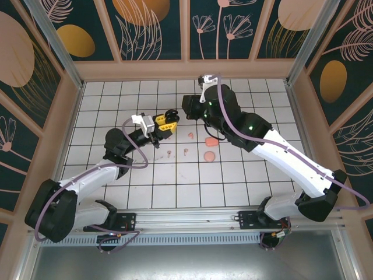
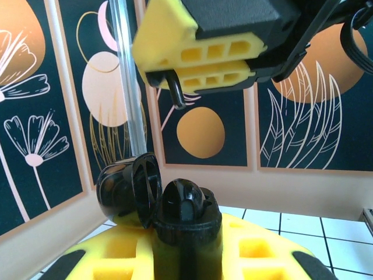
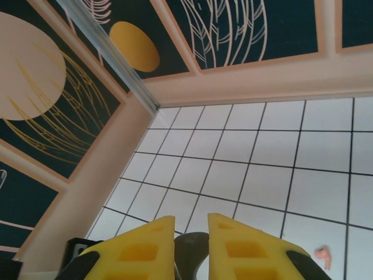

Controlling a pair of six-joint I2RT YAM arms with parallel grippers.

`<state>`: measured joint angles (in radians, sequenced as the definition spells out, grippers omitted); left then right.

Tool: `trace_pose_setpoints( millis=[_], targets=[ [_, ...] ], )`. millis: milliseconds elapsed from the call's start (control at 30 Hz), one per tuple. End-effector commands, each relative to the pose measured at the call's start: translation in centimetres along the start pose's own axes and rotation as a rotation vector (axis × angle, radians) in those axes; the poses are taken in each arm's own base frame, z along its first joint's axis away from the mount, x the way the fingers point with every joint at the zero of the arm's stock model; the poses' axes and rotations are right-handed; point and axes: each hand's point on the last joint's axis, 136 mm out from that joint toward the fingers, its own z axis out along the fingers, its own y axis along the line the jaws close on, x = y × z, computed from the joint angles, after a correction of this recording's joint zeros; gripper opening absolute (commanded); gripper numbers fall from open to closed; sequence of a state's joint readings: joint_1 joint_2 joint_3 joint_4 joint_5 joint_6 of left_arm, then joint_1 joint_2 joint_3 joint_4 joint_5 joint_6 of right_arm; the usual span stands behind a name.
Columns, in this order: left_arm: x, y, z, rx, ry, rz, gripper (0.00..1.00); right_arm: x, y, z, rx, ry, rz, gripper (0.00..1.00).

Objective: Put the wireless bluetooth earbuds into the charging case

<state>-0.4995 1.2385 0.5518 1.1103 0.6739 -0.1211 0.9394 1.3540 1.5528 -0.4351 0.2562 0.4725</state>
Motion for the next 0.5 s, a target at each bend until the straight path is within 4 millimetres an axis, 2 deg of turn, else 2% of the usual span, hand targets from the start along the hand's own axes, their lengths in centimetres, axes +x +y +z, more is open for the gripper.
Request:
trace_pose_setpoints(
  millis=[0,467],
  targets=[
    [-1.4,-0.3,0.8,0.034,-0.045,0.015,0.0,-0.9,1.6,-0.9,-0.071,-0.06,-0.01,0.18],
    [-2.6,-0.1,1.3,0.041,-0.103,-0.007,0.0,0.9,1.6,-0.7,-0.056,-0.089,0.001,0.17]
  ],
)
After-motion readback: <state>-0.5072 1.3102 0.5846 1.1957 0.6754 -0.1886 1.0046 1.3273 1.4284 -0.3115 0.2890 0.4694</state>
